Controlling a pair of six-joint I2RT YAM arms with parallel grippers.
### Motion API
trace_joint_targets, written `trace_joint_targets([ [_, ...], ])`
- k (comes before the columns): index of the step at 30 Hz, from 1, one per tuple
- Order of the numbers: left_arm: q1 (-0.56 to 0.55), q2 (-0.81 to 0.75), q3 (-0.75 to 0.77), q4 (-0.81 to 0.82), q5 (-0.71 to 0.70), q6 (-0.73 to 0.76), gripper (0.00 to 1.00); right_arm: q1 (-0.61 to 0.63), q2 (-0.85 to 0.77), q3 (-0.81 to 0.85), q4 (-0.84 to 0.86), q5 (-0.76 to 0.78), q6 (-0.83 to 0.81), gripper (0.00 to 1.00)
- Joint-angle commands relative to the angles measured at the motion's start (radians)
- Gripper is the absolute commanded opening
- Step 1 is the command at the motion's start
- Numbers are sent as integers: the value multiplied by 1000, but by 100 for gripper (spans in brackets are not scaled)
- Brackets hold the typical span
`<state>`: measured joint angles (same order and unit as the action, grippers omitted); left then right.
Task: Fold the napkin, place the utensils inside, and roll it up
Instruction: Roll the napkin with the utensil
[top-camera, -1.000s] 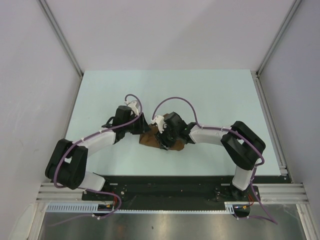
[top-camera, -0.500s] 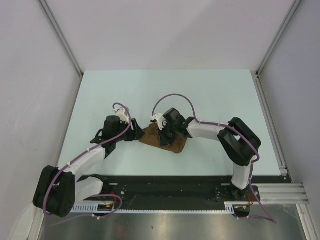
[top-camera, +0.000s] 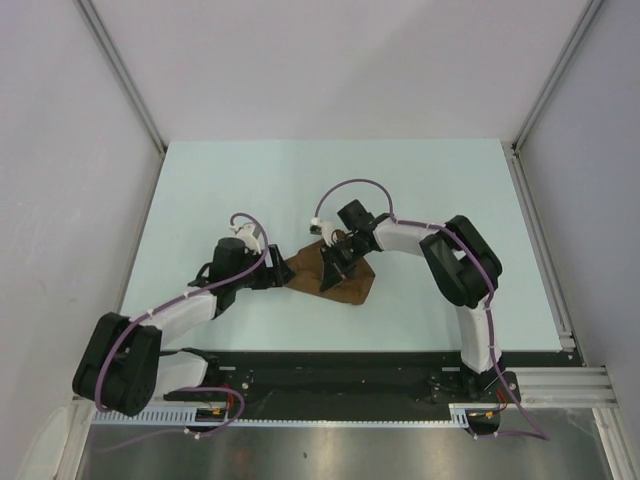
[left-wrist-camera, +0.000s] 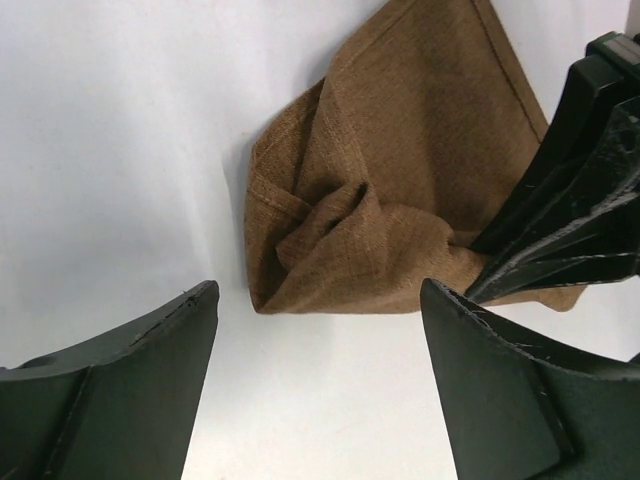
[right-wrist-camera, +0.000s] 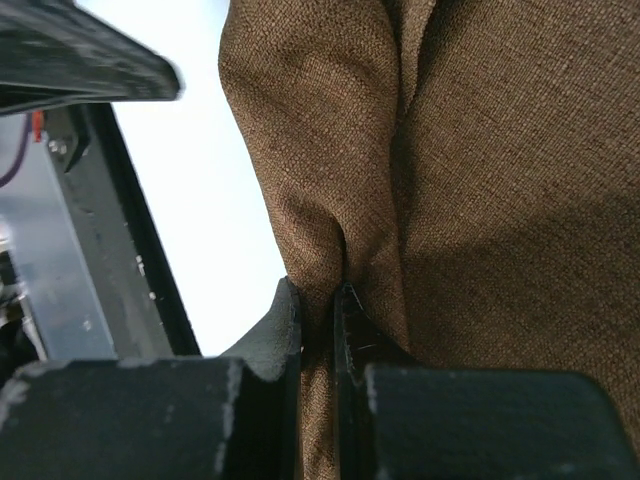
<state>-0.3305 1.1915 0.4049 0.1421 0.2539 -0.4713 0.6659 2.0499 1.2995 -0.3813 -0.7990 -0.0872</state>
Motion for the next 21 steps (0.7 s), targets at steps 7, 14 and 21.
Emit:
trace_joint_targets([
  [7,1,173,49,180,1,-47,80,-5,121,17,-176,-128,-49,0],
  [14,1,261,38,267,50,-87,67,-15,131,12,-179,-124,-55,0],
  [21,1,272,35,257,64,-87,32,-23,145,18,-169,-124,-46,0],
])
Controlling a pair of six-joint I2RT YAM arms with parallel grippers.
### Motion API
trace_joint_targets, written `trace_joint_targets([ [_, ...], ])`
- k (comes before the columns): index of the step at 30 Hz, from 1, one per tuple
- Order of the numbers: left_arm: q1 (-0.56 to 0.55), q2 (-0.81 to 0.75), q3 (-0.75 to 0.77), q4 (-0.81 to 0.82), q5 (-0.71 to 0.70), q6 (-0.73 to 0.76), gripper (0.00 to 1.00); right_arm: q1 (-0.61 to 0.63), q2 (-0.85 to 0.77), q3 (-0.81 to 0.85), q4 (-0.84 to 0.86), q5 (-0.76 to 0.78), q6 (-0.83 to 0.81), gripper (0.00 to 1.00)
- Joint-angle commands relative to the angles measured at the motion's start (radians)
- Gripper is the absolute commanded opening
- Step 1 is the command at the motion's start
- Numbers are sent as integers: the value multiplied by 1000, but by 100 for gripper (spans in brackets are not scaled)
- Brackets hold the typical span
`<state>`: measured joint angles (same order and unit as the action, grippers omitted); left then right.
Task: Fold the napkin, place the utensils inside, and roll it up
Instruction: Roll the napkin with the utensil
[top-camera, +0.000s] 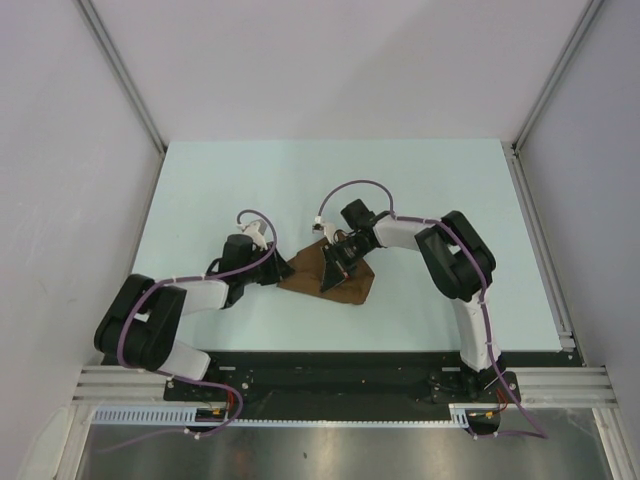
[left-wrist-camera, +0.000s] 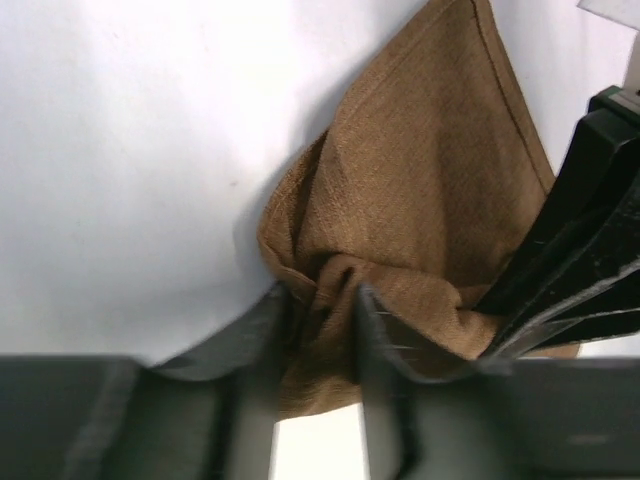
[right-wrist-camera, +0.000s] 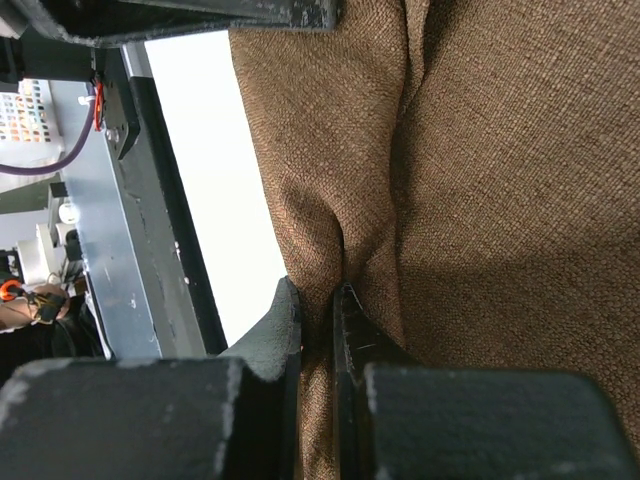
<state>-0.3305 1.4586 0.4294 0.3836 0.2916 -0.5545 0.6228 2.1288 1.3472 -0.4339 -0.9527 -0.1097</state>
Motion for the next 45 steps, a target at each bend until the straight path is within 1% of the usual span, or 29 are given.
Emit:
trace_joint_targets([
  [1,1,5,12,11,33,-2,26,20,65,-23,-118,32,-22,0],
  [2,1,5,14,5,38,1,15,20,60,-19,-118,43,-19,0],
  [3,1,6,20,-9,43,4,9,20,43,-16,-121,51,-12,0],
  [5,1,6,26,-21,53,11,0,18,20,0,-126,86,-5,3],
  [7,1,9,35,-41,63,25,0,14,-22,13,-137,112,4,8],
  [8,1,8,40,-52,69,30,0,11,-38,23,-134,129,8,17],
  [10,1,3,63,-98,67,44,0,6,-88,33,-128,147,24,27],
  [11,1,0,69,-129,64,45,0,6,-105,43,-129,175,27,37],
  [13,1,-3,88,-152,60,41,0,6,-171,44,-128,202,34,43],
  [14,1,-1,95,-164,57,41,0,8,-200,35,-120,239,38,48],
  [15,1,5,113,-185,57,41,0,8,-228,24,-94,261,44,51],
  [16,2,11,123,-199,58,42,0,9,-289,11,-74,284,57,55],
  [18,2,37,159,-247,67,45,0,28,-346,-47,-1,368,68,58],
  [19,2,48,173,-262,70,50,0,37,-409,-71,32,400,70,60],
  [20,2,69,184,-287,78,51,0,49,-435,-103,65,489,68,62],
  [21,2,78,201,-298,81,54,0,87,-464,-159,142,538,67,63],
  [22,4,89,209,-307,83,54,0,104,-487,-189,176,575,58,63],
  [23,4,94,215,-324,86,56,0,127,-519,-212,207,650,42,65],
  [24,4,104,226,-331,86,57,0,167,-529,-230,265,684,35,66],
  [25,5,108,229,-341,81,57,0,190,-536,-259,285,715,22,66],
  [26,5,111,233,-354,81,59,0,208,-534,-267,316,782,9,66],
  [27,7,120,242,-361,83,57,0,244,-526,-272,325,808,-1,67],
  [31,13,141,269,-377,86,61,0,311,-484,-276,354,931,-41,67],
  [32,13,144,273,-411,87,61,0,327,-481,-292,383,948,-53,67],
  [35,16,163,299,-439,90,68,0,354,-463,-315,420,1005,-82,66],
  [38,21,177,315,-459,92,76,0,367,-435,-330,423,1020,-105,66],
  [39,22,180,318,-462,90,77,0,368,-429,-333,457,1022,-114,66],
  [45,28,206,345,-492,96,82,0,387,-383,-358,492,1062,-150,66],
])
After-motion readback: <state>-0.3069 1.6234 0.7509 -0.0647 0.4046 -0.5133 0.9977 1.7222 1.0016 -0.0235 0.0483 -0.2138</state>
